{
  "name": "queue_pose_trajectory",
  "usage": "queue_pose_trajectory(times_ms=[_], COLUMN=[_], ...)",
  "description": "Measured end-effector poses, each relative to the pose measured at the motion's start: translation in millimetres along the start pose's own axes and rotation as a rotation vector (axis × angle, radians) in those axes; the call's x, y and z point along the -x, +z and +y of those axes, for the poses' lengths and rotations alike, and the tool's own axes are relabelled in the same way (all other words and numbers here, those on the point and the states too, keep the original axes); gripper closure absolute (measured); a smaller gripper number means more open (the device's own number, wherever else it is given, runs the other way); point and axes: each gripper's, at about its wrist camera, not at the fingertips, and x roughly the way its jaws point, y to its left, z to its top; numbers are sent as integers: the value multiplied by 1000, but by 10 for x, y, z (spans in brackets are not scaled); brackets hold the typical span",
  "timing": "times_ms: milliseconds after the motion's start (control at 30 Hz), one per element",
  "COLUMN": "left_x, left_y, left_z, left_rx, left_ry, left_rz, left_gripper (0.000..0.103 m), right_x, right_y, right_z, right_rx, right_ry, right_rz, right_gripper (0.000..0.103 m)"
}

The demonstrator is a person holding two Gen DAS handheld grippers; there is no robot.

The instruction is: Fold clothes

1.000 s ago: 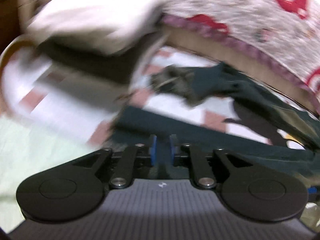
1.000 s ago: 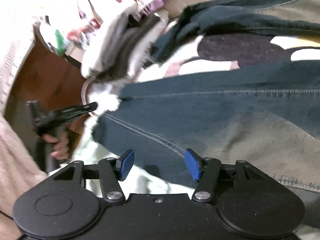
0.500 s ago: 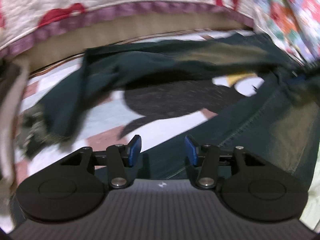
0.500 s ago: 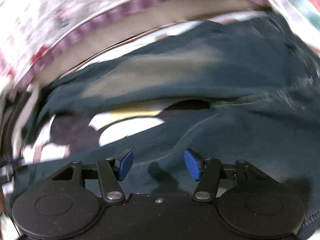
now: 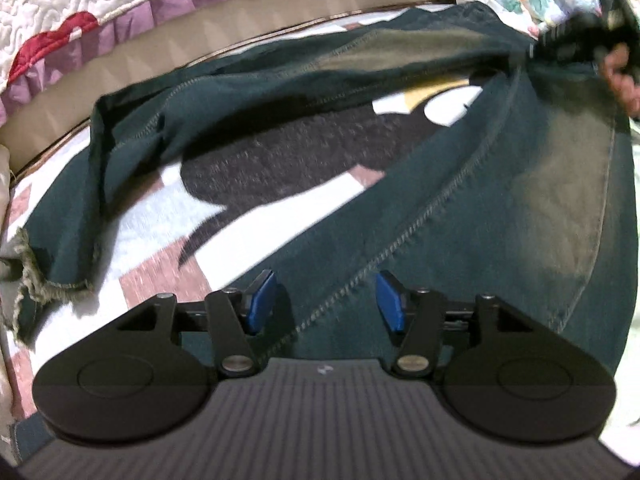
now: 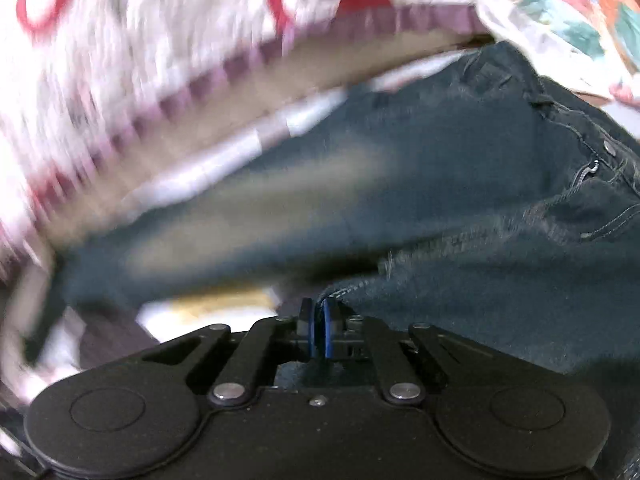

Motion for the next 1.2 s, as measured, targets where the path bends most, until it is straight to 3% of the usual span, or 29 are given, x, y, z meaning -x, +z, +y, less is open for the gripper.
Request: queue_pose_trajectory(times_ms=[100, 267, 367, 400, 467, 500, 533, 567, 600, 700, 733, 767, 800, 833, 933, 1067, 1133, 1200], left_x=[14, -26, -39, -50, -71, -85, -105, -117, -115, -101, -92, -83, -73, -54, 29, 56, 64, 92], left_y=[-46, -15, 20, 26, 37, 44, 52, 66, 93, 155, 166, 177, 188, 192, 183, 223, 239, 245], left_z=[-8, 20, 4, -11, -41, -56, -70, -88, -113, -251, -185, -119, -53, 25, 227, 301, 355, 443], left_rx=[12, 14, 0, -11, -33, -38, -31, -23, -13, -90, -64, -38, -11, 28, 157, 222, 253, 265], left_ry=[-1, 28, 31, 22, 2, -7, -13, -13, 1, 162, 198, 235, 271, 287, 250, 269, 275, 311], left_rz=[0, 4, 4, 12, 29, 39, 51, 60, 64, 36, 36, 35, 35, 30, 4, -11, -30, -57], left_gripper=[48, 41, 40, 39, 41, 58, 66, 95, 103, 103, 103, 103, 103, 103, 101, 94, 86, 66], right_x=[179, 89, 248, 288, 210, 150, 156, 163, 171, 341, 435, 531, 626, 665, 775, 490, 336, 178], right_y=[72, 58, 91, 127, 194, 207, 190, 173, 155, 205, 255, 306, 356, 383, 459, 457, 407, 330], right_z=[-126, -217, -236, -255, -280, -289, -288, -287, -286, -298, -406, -516, -626, -737, -1070, -812, -510, -172], right_rx=[-98, -169, -201, -203, -174, -149, -151, -153, -155, -111, -143, -178, -212, -256, -388, -274, -127, 46], right_ry=[126, 161, 257, 255, 142, 81, 74, 70, 65, -35, -84, -133, -183, -187, -196, -64, -32, -19], right_rz=[-94, -88, -195, -225, -183, -150, -126, -102, -79, -97, -124, -152, -180, -188, -211, -111, -68, -31], right_gripper=[96, 96, 100, 101, 100, 100, 100, 100, 100, 95, 87, 72, 66, 62, 62, 62, 62, 62])
